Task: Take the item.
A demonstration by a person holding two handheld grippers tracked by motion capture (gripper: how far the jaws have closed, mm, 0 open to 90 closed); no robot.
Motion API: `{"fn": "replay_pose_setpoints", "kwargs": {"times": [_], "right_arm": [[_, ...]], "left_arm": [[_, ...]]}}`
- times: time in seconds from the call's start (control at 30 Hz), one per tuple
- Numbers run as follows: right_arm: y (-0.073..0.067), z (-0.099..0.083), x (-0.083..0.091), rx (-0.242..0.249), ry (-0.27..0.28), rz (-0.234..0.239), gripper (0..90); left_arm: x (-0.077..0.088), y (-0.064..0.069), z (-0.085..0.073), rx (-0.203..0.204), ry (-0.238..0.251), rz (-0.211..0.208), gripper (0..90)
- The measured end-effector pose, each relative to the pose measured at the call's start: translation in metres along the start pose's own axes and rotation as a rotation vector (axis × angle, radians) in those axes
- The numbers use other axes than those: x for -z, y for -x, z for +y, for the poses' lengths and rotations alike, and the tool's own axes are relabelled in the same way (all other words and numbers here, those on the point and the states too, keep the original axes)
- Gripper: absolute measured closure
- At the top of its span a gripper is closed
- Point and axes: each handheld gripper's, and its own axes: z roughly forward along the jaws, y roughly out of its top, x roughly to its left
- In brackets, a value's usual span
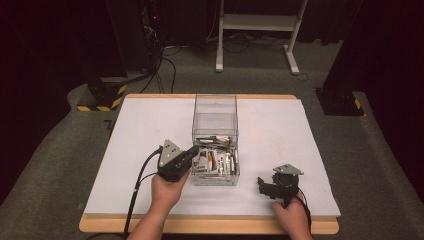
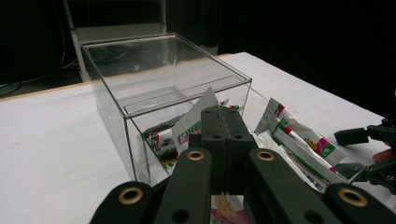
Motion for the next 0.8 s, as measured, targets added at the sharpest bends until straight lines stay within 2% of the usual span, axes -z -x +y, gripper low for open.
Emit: {"fn": "replay_pose_setpoints", "kwargs": {"times": [0.37, 0.8], "right_arm": [[0.000, 0.000, 0.000, 0.000, 0.000, 0.000, 12.5], [0.000, 0.000, 0.000, 0.000, 0.000, 0.000, 12.5]], "left_arm": [[0.008, 0.002, 0.008, -0.009, 0.040, -0.012, 89.7], [0.019, 0.003, 0.017, 0.003, 0.095, -0.041, 89.6]]}}
